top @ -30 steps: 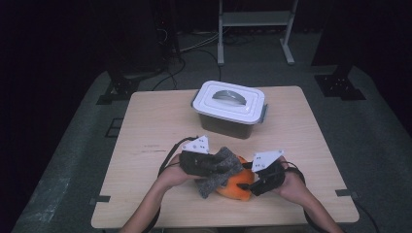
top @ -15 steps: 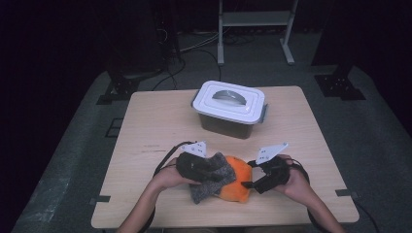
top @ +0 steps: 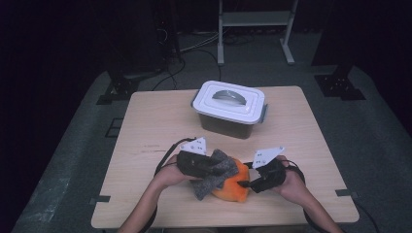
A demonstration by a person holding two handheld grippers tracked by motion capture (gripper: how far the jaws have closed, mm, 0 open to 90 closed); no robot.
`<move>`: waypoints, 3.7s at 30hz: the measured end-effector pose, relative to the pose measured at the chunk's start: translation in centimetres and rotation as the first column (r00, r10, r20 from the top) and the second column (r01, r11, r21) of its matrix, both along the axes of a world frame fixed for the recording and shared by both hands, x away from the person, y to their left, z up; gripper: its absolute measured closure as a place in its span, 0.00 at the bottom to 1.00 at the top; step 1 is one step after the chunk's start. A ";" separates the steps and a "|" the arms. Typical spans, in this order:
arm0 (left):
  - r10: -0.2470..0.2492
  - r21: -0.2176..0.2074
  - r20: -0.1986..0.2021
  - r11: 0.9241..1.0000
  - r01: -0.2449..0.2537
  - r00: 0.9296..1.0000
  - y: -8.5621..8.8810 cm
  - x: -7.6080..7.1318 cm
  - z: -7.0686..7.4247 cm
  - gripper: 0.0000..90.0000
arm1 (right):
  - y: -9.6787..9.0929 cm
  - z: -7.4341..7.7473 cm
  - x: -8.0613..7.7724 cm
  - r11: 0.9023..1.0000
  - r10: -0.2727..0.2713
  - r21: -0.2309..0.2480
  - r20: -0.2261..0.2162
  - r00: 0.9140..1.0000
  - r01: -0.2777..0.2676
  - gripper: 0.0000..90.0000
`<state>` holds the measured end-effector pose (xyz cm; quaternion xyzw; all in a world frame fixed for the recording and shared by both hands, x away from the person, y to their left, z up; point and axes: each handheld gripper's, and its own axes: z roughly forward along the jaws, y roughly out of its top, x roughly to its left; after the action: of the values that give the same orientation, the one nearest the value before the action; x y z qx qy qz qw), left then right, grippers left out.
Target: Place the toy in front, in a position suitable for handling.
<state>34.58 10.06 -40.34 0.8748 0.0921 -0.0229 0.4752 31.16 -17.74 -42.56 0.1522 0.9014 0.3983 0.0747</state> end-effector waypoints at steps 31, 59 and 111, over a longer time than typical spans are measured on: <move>-0.063 -0.001 -0.116 0.998 0.064 0.991 1.9 0.4 -0.7 0.74 | -0.3 0.5 0.7 0.999 -0.032 0.035 -0.058 0.998 0.034 0.49; -0.010 -0.077 -0.048 0.997 0.007 0.999 3.5 1.0 -1.1 0.75 | -1.0 -0.1 1.3 0.998 -0.046 0.032 -0.057 0.997 0.048 0.47; -0.028 -0.026 0.085 0.999 0.030 0.996 0.0 -1.1 1.6 0.76 | 2.0 1.6 -1.1 1.000 0.024 0.010 0.039 0.999 -0.024 0.65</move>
<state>33.52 10.08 -38.71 0.8696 0.0589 0.0060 0.4902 30.03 -15.69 -40.92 0.1339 0.8995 0.4067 0.0867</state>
